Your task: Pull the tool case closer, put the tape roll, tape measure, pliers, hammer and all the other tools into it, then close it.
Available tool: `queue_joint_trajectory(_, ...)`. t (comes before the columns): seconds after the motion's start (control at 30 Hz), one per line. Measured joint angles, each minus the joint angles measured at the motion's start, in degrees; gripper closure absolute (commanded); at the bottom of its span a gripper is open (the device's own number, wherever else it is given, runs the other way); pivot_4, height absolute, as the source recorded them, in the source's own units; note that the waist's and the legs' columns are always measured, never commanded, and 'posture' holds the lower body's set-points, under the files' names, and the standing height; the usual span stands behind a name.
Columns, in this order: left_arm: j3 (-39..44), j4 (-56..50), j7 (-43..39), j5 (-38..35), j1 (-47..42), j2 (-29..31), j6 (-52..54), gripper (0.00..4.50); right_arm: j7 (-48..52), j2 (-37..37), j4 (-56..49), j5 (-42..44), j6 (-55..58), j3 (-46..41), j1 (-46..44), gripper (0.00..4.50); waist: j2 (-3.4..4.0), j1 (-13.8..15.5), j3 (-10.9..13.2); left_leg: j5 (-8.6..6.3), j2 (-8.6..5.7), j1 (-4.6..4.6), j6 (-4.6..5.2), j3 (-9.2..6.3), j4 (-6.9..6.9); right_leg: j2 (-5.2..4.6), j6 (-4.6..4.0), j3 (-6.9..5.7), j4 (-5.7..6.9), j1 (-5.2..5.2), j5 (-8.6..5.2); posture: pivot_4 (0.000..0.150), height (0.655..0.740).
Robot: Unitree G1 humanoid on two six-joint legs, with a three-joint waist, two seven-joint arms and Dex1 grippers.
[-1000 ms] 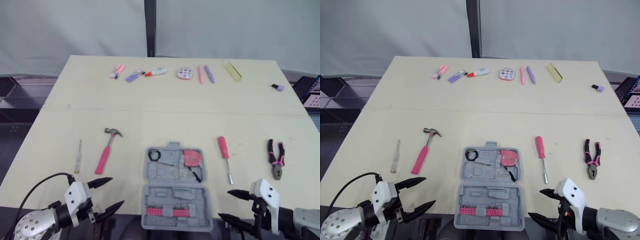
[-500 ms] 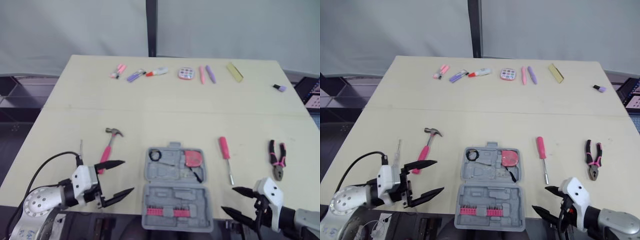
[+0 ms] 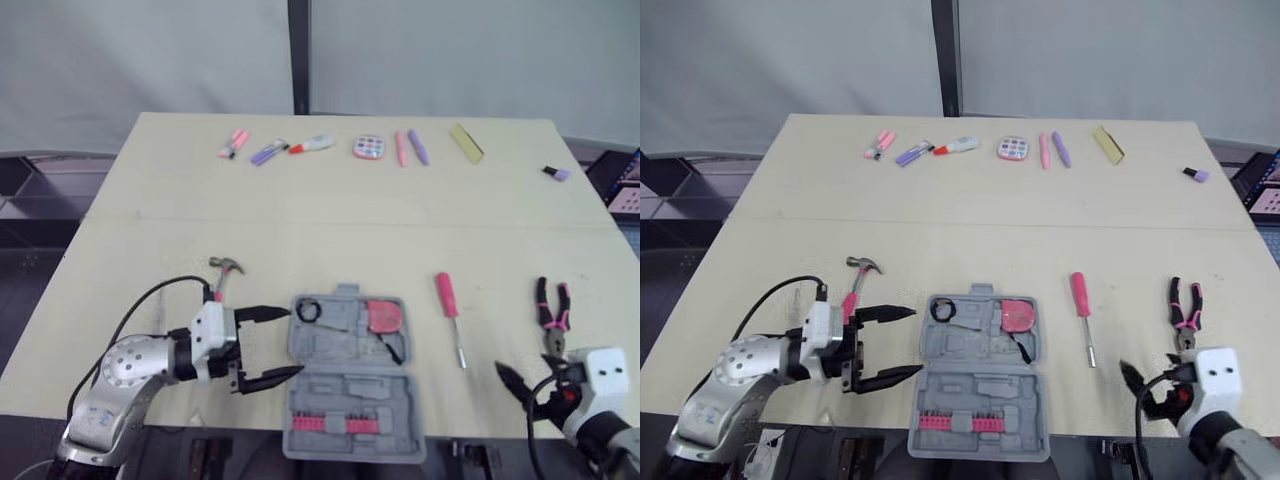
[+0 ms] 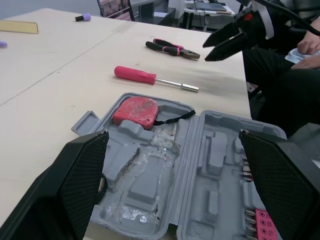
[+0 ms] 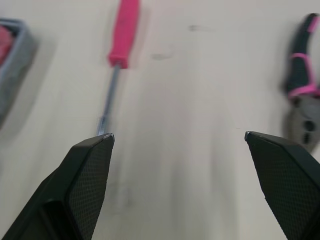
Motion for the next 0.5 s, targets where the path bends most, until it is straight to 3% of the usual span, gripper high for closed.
queue_joint_trajectory(0.5, -2.3, 0.2, 1.8, 2.0, -1.1, -1.3, 0.0, 0.0, -11.3, -3.2, 17.9, -4.5, 8.1, 0.7, -21.2, 0.06, 0.27, -1.1, 0.1, 0.01, -0.02, 0.04, 0.0, 0.02, 0.06, 0.01, 0.0, 0.08, 0.33, -0.05, 0.0, 0.15, 0.7134)
